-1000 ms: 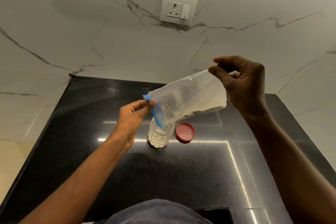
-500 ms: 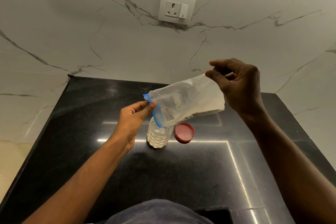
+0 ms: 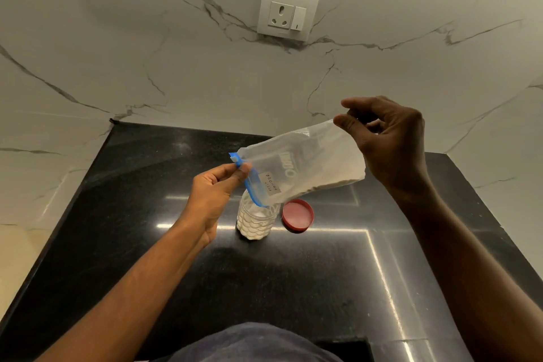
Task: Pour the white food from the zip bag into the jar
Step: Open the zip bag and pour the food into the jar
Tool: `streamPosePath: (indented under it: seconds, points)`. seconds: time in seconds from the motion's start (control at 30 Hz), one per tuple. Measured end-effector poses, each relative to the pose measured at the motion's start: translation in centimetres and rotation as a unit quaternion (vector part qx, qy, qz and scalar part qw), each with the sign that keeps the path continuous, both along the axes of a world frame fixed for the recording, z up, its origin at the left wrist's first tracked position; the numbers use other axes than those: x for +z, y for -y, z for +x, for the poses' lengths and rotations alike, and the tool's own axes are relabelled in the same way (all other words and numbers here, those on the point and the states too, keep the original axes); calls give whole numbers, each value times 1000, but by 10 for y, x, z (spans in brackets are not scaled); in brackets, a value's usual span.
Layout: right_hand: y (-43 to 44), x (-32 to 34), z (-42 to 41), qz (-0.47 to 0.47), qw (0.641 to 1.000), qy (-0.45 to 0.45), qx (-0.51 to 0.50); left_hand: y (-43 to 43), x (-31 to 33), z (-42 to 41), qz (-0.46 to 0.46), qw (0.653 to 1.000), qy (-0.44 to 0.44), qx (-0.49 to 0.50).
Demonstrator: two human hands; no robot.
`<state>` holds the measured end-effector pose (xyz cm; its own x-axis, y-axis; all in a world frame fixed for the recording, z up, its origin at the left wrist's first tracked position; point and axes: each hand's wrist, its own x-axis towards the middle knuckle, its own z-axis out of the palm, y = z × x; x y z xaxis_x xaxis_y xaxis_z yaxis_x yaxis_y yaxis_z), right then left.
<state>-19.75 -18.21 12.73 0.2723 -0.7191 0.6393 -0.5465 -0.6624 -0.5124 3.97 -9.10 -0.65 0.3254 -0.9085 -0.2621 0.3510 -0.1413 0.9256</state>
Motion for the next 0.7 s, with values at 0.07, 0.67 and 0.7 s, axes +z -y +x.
streamPosePath:
  seconds: [0.07, 0.67, 0.7]
  points:
    - [0, 0, -1, 1, 1000, -4, -1, 1, 0, 0, -3, 1000, -5, 0]
    - [-11, 3, 7, 3, 1000, 1, -1, -3, 0, 0, 5, 1000, -12, -1]
    - [-12, 4, 7, 1, 1000, 5, -2, -3, 0, 0, 5, 1000, -10, -2]
